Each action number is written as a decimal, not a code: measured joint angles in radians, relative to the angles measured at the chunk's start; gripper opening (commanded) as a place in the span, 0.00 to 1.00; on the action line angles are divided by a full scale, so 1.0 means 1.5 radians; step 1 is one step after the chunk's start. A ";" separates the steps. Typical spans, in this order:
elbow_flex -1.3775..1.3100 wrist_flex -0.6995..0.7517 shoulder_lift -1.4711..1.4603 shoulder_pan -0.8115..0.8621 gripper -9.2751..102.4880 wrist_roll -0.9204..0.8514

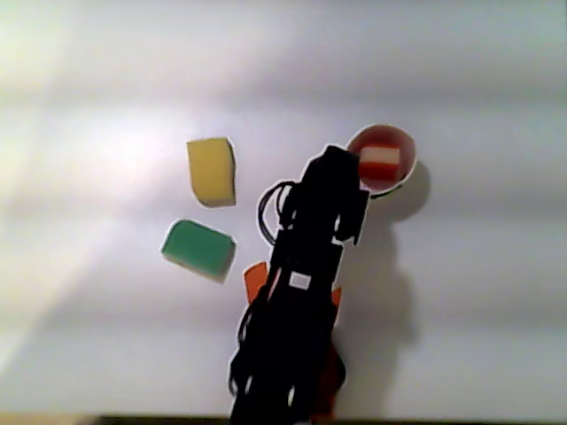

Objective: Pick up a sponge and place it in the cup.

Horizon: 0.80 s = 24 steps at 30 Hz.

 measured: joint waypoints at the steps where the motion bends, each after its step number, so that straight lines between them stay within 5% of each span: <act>1: 0.030 -0.010 0.030 -0.012 0.08 0.015; 24: 0.461 -0.098 0.487 -0.151 0.08 0.054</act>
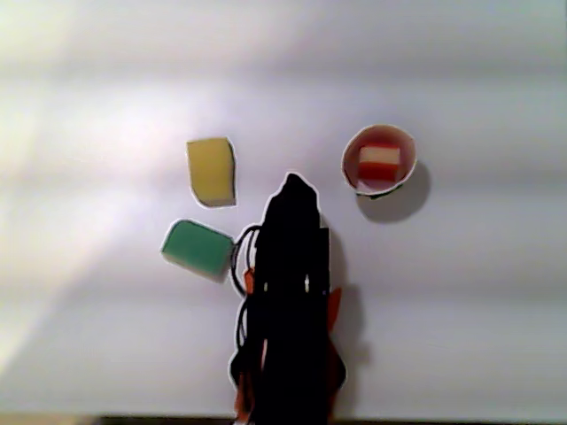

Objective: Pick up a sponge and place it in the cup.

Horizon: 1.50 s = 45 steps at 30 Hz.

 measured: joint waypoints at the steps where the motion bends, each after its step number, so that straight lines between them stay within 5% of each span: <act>1: 0.005 0.000 0.002 0.003 0.08 -0.006; 17: 0.088 -0.028 0.003 0.009 0.08 -0.060; 28: 0.088 0.137 0.003 -0.002 0.08 -0.046; 45: 0.088 0.143 0.003 0.010 0.08 -0.012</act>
